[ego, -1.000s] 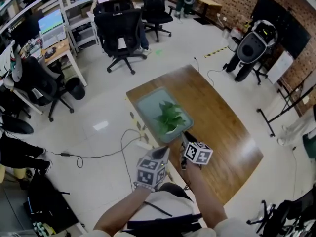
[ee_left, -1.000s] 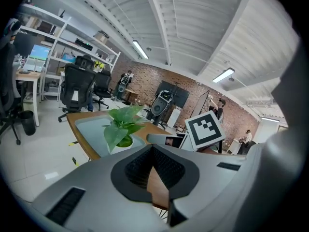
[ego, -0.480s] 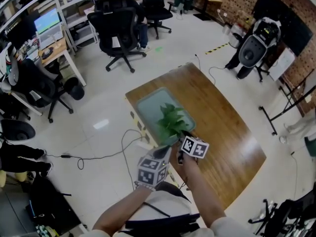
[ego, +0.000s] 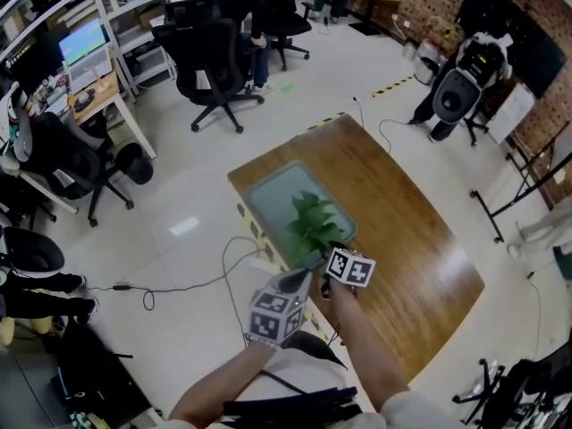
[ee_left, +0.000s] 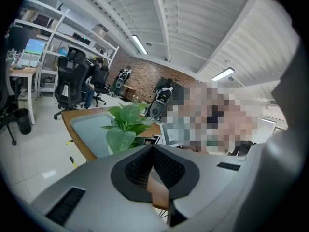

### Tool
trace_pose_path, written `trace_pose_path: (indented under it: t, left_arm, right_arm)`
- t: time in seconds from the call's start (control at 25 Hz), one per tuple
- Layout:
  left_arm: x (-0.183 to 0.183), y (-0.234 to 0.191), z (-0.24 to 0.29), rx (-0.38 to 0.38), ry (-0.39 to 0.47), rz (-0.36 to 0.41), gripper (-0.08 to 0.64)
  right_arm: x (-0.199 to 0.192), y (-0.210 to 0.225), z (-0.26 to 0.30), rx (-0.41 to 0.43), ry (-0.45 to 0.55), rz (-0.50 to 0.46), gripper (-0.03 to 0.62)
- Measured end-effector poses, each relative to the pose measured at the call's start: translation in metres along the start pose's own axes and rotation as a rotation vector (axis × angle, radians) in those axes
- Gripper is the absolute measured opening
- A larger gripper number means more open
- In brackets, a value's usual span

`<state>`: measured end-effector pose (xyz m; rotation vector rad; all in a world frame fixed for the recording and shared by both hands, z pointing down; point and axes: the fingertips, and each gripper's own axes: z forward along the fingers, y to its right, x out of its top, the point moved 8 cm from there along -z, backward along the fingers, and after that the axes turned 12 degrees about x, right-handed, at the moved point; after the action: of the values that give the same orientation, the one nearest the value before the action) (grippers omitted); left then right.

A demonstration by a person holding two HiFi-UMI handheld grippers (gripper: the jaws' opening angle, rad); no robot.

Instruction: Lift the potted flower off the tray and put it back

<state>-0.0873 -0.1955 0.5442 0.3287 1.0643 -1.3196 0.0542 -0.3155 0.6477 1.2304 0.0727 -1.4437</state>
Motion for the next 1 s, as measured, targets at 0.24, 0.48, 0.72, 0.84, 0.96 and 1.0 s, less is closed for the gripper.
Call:
trace_pose_path:
  t: [0.24,0.48,0.72,0.84,0.96,1.0]
  left_arm:
    - [0.000,-0.003,0.000,0.015,0.003,-0.006,-0.005]
    - [-0.002,-0.008,-0.002,0.031,0.002,-0.024,-0.005]
    - [-0.001,-0.014,-0.004,0.047,0.015,-0.039,-0.005]
    - [0.000,-0.016,-0.005,0.049,0.019,-0.048,-0.006]
    - [0.004,-0.018,-0.004,0.051,0.024,-0.061,-0.005]
    - [0.005,-0.019,-0.005,0.052,0.027,-0.065,-0.006]
  right_arm:
    - [0.006,-0.001,0.000,-0.027,0.012,-0.020,0.091]
    - [0.007,-0.001,0.000,-0.068,0.031,-0.014,0.069]
    - [0.009,0.000,0.000,-0.099,0.041,-0.023,0.044]
    - [0.010,0.000,0.000,-0.108,0.047,-0.026,0.041]
    - [0.015,0.000,-0.001,-0.109,0.056,-0.023,0.040]
    - [0.016,0.000,-0.002,-0.108,0.060,-0.023,0.040]
